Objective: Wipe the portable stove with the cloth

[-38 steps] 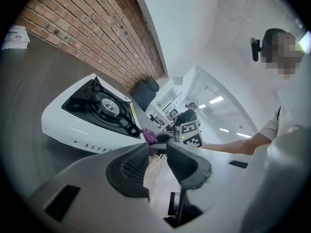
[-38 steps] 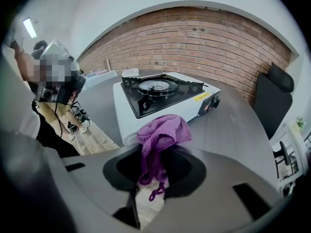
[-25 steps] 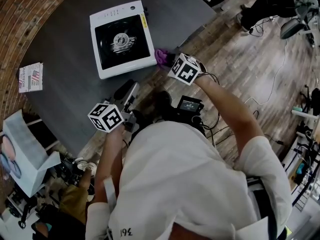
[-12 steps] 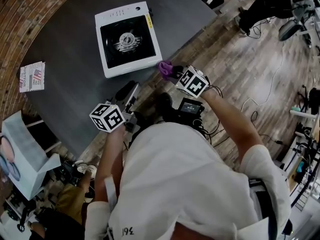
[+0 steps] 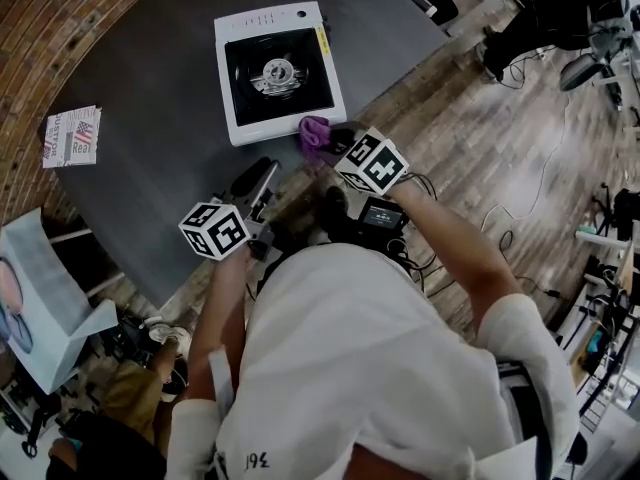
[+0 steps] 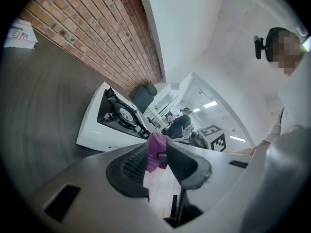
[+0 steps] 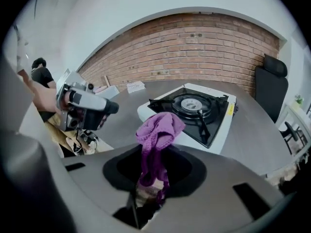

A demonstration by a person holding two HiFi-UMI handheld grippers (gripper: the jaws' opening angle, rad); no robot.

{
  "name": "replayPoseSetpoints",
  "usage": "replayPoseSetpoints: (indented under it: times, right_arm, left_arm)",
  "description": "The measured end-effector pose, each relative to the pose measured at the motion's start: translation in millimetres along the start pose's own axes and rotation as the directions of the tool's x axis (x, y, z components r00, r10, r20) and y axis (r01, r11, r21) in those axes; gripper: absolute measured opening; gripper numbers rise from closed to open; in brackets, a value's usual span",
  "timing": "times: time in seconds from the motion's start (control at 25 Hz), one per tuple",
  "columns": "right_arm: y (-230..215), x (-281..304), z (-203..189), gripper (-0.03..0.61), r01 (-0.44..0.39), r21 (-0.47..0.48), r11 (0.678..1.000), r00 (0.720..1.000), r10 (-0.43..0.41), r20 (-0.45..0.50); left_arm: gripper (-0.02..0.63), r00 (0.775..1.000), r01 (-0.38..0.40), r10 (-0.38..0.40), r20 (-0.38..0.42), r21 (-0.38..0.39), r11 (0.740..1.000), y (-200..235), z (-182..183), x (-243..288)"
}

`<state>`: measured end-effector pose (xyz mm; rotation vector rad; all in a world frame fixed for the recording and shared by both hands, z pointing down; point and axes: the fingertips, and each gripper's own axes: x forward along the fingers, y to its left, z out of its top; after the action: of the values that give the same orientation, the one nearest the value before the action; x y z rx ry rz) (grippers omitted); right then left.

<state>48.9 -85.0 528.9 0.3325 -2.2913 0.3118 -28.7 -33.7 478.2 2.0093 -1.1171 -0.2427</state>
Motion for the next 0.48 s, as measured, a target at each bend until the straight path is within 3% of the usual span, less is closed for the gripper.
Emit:
replayPoseSetpoints:
  times: [0.24, 0.48]
  right_arm:
    - [12.0, 25.9, 38.0, 0.114, -0.018, 0.121, 0.992, 0.999, 0.012, 0.045]
    - [26.6, 55.0, 69.4, 0.115, -0.088, 0.244, 0.966, 0.995, 0.074, 0.066]
  left_arm:
    - [0.114, 1.0, 0.006, -0.006, 0.014, 0.01, 1.0, 8.6, 7.0, -19.8]
    - [0.114, 1.0, 0.002, -0.002, 0.028, 0.006, 1.0, 16.3, 11.1, -33.8]
